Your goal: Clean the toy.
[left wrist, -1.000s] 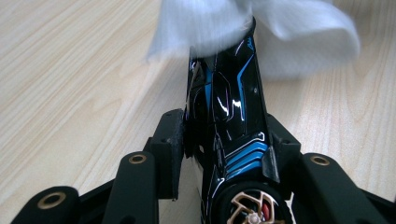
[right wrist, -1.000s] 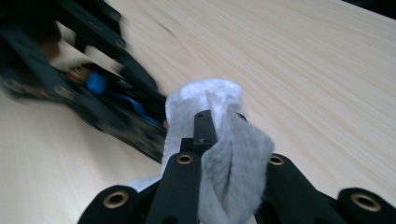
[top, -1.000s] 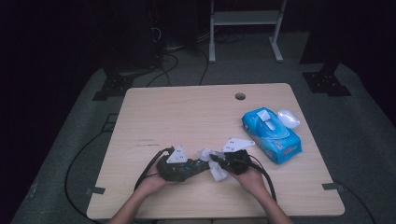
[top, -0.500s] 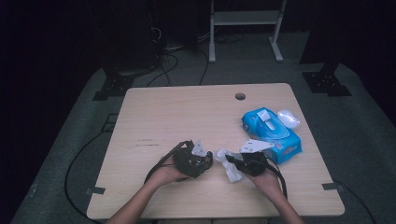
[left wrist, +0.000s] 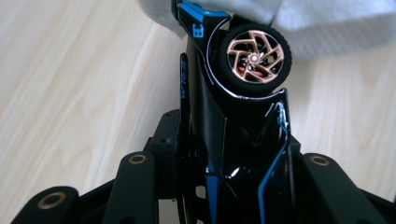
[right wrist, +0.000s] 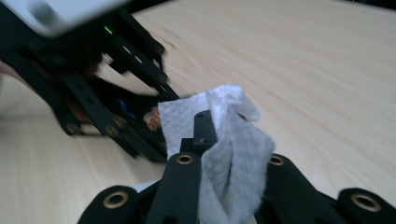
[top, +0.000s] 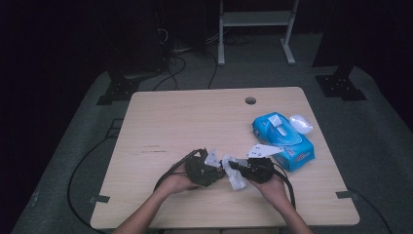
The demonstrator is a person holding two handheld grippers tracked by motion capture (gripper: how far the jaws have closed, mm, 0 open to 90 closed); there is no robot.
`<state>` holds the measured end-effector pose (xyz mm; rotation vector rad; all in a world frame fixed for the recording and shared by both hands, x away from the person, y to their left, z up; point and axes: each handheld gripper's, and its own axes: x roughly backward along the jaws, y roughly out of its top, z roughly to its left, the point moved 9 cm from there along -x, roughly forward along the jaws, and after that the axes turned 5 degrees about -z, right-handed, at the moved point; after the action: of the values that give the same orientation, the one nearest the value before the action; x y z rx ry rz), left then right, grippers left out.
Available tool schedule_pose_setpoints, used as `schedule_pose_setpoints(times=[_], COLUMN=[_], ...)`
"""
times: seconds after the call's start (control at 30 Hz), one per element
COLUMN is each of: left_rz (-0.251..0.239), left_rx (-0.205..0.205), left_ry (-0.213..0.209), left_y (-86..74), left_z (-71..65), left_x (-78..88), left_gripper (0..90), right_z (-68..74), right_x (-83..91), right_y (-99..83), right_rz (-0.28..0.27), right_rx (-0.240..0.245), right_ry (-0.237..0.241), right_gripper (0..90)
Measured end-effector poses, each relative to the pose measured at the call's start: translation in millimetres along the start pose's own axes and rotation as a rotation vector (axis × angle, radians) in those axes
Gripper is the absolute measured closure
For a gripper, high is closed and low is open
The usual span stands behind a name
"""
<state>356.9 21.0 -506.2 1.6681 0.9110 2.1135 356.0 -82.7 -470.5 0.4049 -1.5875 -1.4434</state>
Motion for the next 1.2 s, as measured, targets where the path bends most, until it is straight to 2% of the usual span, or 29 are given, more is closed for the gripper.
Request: schedule_pose_setpoints(times=[0.1,0.13,0.2,0.27,0.33,0.37,0.4,0.47,0.5,0.53,0.6,0.63,0.7,0.77,0.83,0.93,1.0,1.07,1.1,1.17,1.2], left_rz=[-0.059,-0.069,-0.101,-0.135,-0.128,-0.124,-0.119,-0.129,-0.149,-0.174,-0.203,-0.215,-0.257,-0.261,-0.254,-0.258,-0.259,-0.261,-0.269,-0.269,-0.287], left_rx=[0.001,0.002,-0.003,0.016,-0.002,-0.007,-0.019,-0.02,-0.018,-0.017,-0.002,0.003,0.037,0.032,0.019,0.03,0.034,0.032,0.036,0.036,0.048], left_ry=[0.006,0.012,0.007,-0.005,0.006,0.008,0.009,0.003,-0.001,-0.006,-0.012,-0.013,-0.024,-0.023,-0.019,-0.017,-0.018,-0.018,-0.016,-0.014,-0.018], left_y=[11.7,14.1,19.7,24.2,25.9,26.5,27.1,29.3,31.5,33.9,36.3,36.3,37.4,36.9,36.8,37.2,37.3,38.0,38.0,36.3,36.3], left_z=[-2.5,-2.6,-3.0,-4.0,-4.1,-4.9,-5.5,-7.6,-8.6,-9.4,-9.5,-9.8,-10.5,-10.3,-10.6,-9.4,-8.9,-9.8,-9.9,-9.4,-10.1], left_x=[2.7,3.7,8.2,11.3,12.0,10.9,9.6,7.8,7.8,9.1,12.5,14.2,17.8,19.6,19.0,18.0,16.8,16.7,16.6,17.3,18.4], left_gripper=[56.7,56.8,56.8,56.8,56.8,56.8,56.8,56.9,56.9,56.9,56.9,56.9,56.9,56.9,56.9,57.0,57.0,57.0,57.0,57.1,57.1], right_z=[10.6,11.4,8.5,-0.5,-5.1,-4.6,-2.3,6.1,10.4,13.5,12.7,10.5,3.0,-3.7,-5.5,1.2,8.6,15.2,16.2,12.4,9.6], right_x=[5.1,7.6,12.9,18.4,22.9,25.0,26.5,28.7,29.1,28.3,28.9,30.3,32.8,34.1,32.2,30.0,30.3,29.1,28.6,29.3,29.6], right_y=[12.1,14.9,17.1,14.4,13.0,14.4,17.9,27.8,31.4,33.7,33.6,33.4,28.9,24.4,21.9,27.4,34.9,39.4,40.2,37.8,35.7], right_rz=[-0.036,-0.045,-0.056,-0.041,-0.052,-0.055,-0.063,-0.094,-0.101,-0.1,-0.11,-0.122,-0.103,-0.096,-0.086,-0.095,-0.12,-0.121,-0.121,-0.119,-0.115], right_rx=[0.034,0.056,0.06,0.085,0.052,0.052,0.064,0.089,0.103,0.14,0.133,0.112,0.098,0.07,0.064,0.078,0.08,0.116,0.131,0.117,0.11], right_ry=[0.012,-0.003,-0.018,-0.069,-0.071,-0.078,-0.076,-0.059,-0.052,-0.06,-0.062,-0.057,-0.081,-0.083,-0.086,-0.085,-0.049,-0.046,-0.051,-0.056,-0.064], right_gripper=[82.8,82.8,82.8,82.8,82.8,82.8,82.8,82.8,82.8,82.8,82.9,82.9,82.9,82.9,82.9,83.1,83.1,83.0,83.0,83.1,83.1])
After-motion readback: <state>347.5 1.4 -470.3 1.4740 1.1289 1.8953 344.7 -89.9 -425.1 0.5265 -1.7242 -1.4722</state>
